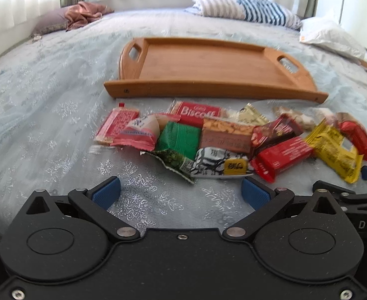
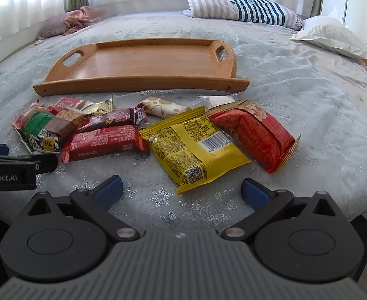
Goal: Organize snacks
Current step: 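Grasp the red bar with the left tool while the right tool grasps the yellow packet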
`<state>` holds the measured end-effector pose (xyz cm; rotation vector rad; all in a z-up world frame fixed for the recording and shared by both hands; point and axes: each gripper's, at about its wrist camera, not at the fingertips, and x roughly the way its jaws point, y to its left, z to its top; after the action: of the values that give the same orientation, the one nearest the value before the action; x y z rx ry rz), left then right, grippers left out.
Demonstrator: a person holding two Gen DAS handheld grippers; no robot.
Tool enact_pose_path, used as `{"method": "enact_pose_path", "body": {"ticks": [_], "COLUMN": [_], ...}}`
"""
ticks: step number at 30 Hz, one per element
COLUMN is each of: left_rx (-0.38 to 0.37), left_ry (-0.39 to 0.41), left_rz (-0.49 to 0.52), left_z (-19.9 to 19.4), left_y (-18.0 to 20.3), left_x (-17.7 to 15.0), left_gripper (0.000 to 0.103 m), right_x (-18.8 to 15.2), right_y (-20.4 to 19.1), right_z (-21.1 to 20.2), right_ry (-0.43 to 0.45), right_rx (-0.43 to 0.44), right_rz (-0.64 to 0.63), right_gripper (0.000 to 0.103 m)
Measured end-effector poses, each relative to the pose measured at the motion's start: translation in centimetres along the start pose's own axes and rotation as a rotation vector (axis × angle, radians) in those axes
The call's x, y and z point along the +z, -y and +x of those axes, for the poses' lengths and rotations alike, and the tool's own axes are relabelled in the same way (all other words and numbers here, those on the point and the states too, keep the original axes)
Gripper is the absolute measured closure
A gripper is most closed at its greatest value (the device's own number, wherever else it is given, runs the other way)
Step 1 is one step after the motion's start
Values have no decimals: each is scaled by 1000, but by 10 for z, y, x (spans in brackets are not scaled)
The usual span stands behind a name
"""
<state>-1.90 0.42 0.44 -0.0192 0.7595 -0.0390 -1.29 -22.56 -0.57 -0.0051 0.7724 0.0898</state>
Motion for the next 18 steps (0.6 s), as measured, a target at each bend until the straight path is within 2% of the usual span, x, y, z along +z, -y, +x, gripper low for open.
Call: {"method": "enact_pose_path", "body": {"ticks": [3,5,9,11,13,16,18], "left_rx": [-20,-35,-106,-148,-196,-271,-291], "left_ry": [58,92,122,116,96,54,43], "left_rz": [29,56,89,109,126,136,167], "left_z": [-12,-21,-32,-32,-29,-21,-15], "left_y": [2,6,14,20,26,34,40], "left_x": [3,8,19,22,26,29,31], "left_gripper": [1,8,35,44,60,64,66], "right_x": [1,0,3,5,7,10,11], "right_y": [1,1,6,10,15,21,26], "right_z": [-7,-13,-21,-21,-20,-17,-17], "right_ry": [15,37,78,84,82,69,65], "right_rx": [13,13,8,4,1,2,16], "right_rz": [-11,-23,-16,-12,-14,-24,-30], "right_gripper": [4,12,22,31,35,37,37]}}
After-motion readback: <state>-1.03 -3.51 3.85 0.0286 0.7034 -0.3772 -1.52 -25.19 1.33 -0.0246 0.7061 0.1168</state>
